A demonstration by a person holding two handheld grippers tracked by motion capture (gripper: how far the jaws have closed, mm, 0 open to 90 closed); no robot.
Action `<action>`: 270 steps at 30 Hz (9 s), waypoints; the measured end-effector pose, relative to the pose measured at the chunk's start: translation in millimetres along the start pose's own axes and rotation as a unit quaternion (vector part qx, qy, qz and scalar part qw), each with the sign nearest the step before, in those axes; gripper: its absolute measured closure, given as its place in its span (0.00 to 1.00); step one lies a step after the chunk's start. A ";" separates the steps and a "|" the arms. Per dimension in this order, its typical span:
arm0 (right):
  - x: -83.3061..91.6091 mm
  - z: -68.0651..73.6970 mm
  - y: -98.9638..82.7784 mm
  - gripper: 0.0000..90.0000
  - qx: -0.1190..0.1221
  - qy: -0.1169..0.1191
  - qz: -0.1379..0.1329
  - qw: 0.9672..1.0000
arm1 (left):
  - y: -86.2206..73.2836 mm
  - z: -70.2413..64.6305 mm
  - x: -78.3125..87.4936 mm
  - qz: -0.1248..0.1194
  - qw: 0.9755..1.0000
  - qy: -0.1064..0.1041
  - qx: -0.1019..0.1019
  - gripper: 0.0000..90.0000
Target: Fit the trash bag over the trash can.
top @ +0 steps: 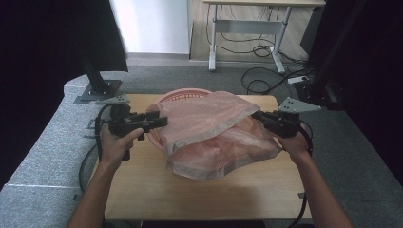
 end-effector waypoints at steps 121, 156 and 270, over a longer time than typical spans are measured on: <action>-113.0 -7.6 -47.3 0.99 -0.047 0.010 0.023 0.999 | 16.4 101.7 15.0 0.006 0.980 0.187 -0.063 1.00; -92.8 -8.4 -56.5 0.98 -0.054 0.017 0.043 0.997 | 1.4 81.5 36.0 -0.039 0.989 0.138 -0.032 0.77; -111.9 41.2 -79.8 1.00 -0.064 0.061 0.111 0.990 | -37.8 109.2 -7.1 0.072 0.989 0.127 0.000 1.00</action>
Point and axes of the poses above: each handheld gripper's, and its own axes: x roughly backward along the jaws, y roughly out of its top, z roughly to its left, the point moved 5 cm from there along -x, roughly forward along the jaws, and after that the axes turned 11 degrees about -z, right-handed, at the moved point
